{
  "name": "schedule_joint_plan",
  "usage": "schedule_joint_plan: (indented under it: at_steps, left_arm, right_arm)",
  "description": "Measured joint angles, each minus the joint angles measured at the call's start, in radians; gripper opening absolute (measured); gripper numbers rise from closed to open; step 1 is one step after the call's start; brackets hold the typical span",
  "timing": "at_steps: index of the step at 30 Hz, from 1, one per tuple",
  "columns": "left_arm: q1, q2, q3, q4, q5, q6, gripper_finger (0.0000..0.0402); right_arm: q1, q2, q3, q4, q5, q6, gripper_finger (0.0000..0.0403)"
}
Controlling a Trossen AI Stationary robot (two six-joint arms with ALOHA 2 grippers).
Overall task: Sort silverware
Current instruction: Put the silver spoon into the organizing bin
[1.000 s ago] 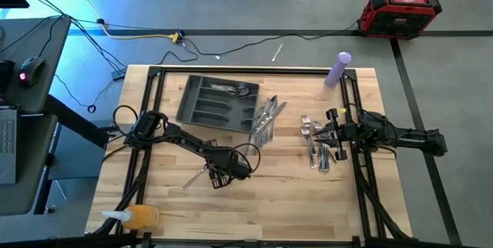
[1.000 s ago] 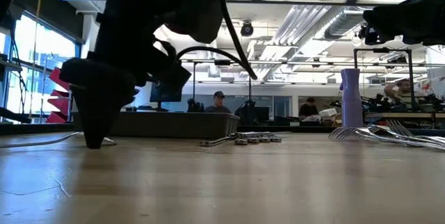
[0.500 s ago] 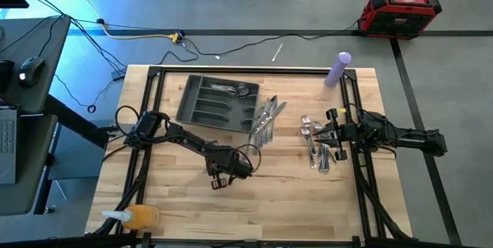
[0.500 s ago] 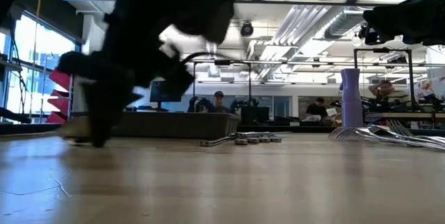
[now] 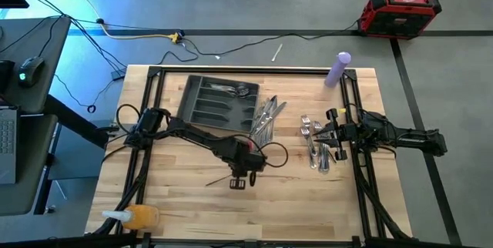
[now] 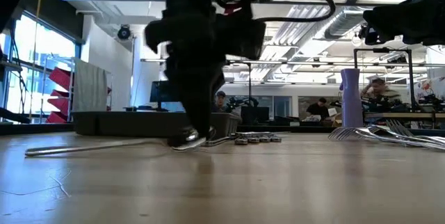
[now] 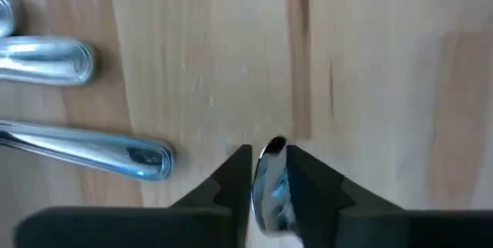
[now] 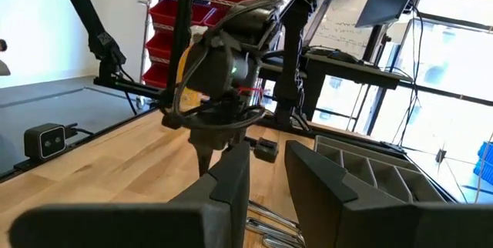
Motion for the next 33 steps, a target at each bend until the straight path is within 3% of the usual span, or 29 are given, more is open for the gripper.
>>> schedule_joint_plan:
  at_steps: [8,13,16,21,25,28,33]
  left_arm:
    - [-0.015,-0.001,0.081,-0.169,0.031,-0.189,0.0144]
    - [-0.074,-0.001,0.068,-0.216,0.115,-0.274,0.0154]
    - [-0.09,0.0,0.021,-0.187,0.111,-0.292,0.0151]
    - [-0.087,-0.002,-0.081,-0.101,0.108,-0.354,0.0124]
    - [-0.076,-0.006,-0.112,-0.102,0.081,-0.335,0.0069]
    - [-0.055,-0.003,-0.087,-0.122,0.084,-0.272,0.0014]
    - [-0.007,0.006,0.043,-0.313,-0.037,-0.12,0.0004]
  right_arm:
    - [0.0,0.0,0.0,0.0,0.0,0.0,0.0073]
    - [0.0,0.0,0.0,0.0,0.0,0.0,0.0073]
    - [0.0,0.0,0.0,0.0,0.0,0.0,0.0073]
    - [0.0,0.0,0.0,0.0,0.0,0.0,0.0073]
    - [0.0,0.0,0.0,0.001,0.0,0.0,0.0073]
    - [0.0,0.0,0.0,0.0,0.0,-0.002,0.0073]
    - [0.0,0.0,0.0,-0.001,-0.001,-0.009,0.0073]
